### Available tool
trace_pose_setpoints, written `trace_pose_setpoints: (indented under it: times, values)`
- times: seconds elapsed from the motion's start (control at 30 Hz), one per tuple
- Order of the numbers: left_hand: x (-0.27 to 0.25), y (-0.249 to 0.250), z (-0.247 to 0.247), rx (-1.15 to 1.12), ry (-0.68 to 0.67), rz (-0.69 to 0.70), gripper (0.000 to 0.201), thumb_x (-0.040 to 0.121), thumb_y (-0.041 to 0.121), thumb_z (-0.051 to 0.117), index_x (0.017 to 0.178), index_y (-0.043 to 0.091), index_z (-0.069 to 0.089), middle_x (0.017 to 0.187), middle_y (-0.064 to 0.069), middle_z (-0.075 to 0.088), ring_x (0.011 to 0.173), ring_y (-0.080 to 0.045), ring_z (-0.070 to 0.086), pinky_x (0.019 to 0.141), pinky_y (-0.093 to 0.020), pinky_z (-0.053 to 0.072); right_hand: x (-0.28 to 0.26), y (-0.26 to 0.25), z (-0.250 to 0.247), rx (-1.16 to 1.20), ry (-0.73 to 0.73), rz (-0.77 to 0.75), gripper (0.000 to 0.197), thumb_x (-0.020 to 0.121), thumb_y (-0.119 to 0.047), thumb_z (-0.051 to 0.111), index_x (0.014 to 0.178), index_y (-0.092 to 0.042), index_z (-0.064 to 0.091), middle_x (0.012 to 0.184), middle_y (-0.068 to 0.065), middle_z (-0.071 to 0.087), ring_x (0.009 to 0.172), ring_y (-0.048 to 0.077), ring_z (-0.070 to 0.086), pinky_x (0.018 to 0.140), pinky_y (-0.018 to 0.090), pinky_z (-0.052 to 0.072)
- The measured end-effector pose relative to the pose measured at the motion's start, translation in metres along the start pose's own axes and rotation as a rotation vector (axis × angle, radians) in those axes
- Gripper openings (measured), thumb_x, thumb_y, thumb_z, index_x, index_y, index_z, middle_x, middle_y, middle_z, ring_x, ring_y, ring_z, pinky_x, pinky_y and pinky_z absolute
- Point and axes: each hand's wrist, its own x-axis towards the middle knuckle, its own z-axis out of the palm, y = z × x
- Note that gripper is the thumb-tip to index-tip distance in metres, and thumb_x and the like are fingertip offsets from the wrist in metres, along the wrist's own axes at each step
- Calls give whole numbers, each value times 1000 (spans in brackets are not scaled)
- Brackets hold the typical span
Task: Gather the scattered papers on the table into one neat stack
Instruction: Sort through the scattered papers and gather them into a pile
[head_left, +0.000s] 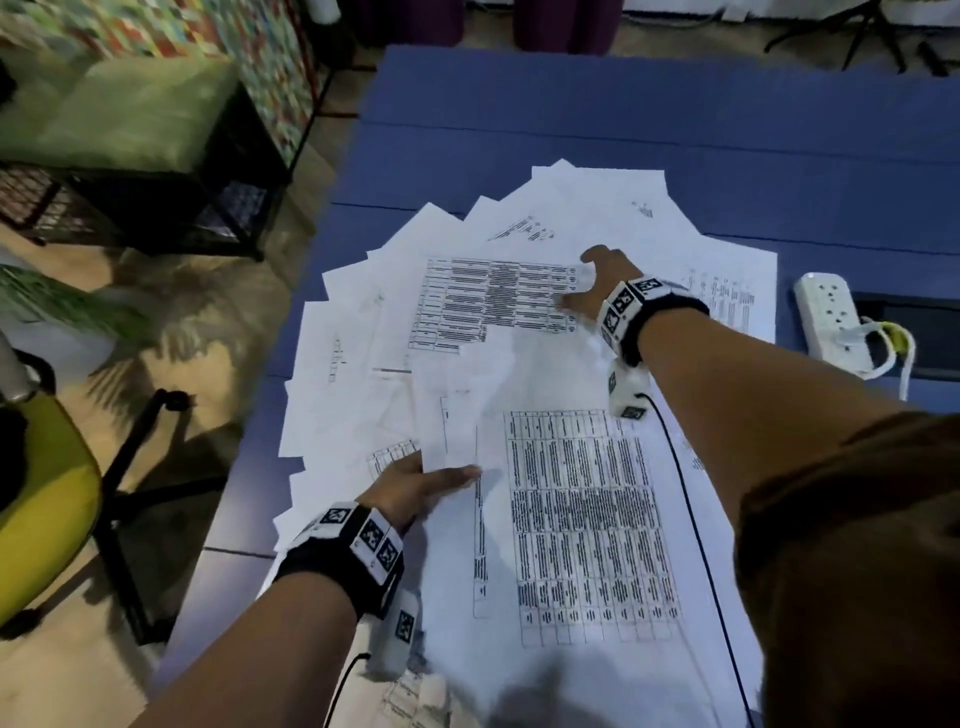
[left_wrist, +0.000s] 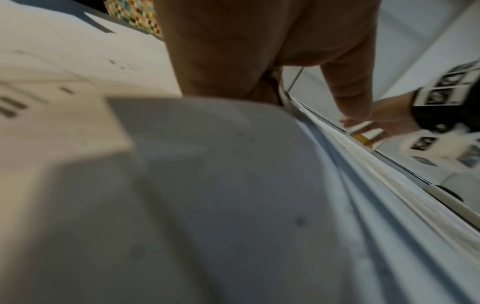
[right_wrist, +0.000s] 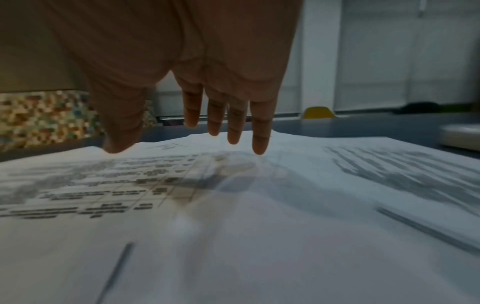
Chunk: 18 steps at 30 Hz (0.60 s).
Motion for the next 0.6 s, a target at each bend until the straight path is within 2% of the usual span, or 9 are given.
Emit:
trace_pose_setpoints:
  times: [0.07,0.17,0.2,0.27,0.33,0.37,0.43,0.5,0.6]
  values:
    - [-4,2,2,-19,-45,38,37,66,7,86,100,1,71,97,-13,75,97,-29,70,79,-28,55,15,-14,5,-46,-13,-87,83,75,-47,75,141,-19,33,142,8,37,130,29,40,106,40,35]
    - [1,-2,-2,-16,-2,30,22,76,0,78,95,4,70,78,-3,75,68,-12,69,59,-18,52,34,-27,14,-130,-68,-123,105,64,-64,74,147,-23,23,149,5,31,136,29,34,110,45,32]
    - [1,-1,-1,-26,3,23,22,76,-1,78,96,3,69,79,-5,76,65,-10,69,58,-17,52,39,-29,16,-185,-76,-113,114,59,-72,71,148,-24,20,149,6,30,137,30,32,110,48,32]
    - [2,-4,0,-28,11,23,33,73,-1,80,104,0,70,97,-13,75,82,-17,73,71,-24,56,48,-34,19,-334,-63,-102,127,46,-89,60,147,-23,18,144,10,31,135,33,30,108,52,33]
    - [4,-6,-2,-36,6,30,38,71,2,82,107,2,70,103,-13,74,96,-23,72,85,-34,56,50,-38,15,-432,-59,-63,135,36,-97,51,144,-22,21,138,13,35,131,34,31,103,53,36]
    - [4,-7,-2,-35,2,30,38,71,2,82,107,2,70,103,-12,74,98,-24,71,87,-35,56,50,-41,12,-451,-77,-31,135,36,-96,53,143,-21,21,137,14,37,131,33,32,102,53,36]
    - [3,-7,-2,-38,7,44,36,71,0,81,106,1,71,102,-12,75,97,-23,72,81,-31,57,55,-45,11,-477,-104,15,135,37,-93,58,143,-17,23,139,15,36,133,33,31,102,53,37]
    - [2,-6,0,-37,18,64,35,72,-1,81,106,0,71,101,-13,75,95,-23,72,78,-29,57,60,-48,14,-575,-109,6,143,30,-97,53,142,-13,28,141,16,30,134,35,26,104,54,35]
    - [4,-10,0,-38,11,79,38,69,2,84,105,2,72,103,-13,74,99,-27,71,91,-40,55,62,-49,18,-532,-113,-10,138,27,-93,61,138,-16,34,140,15,29,133,35,29,103,53,37]
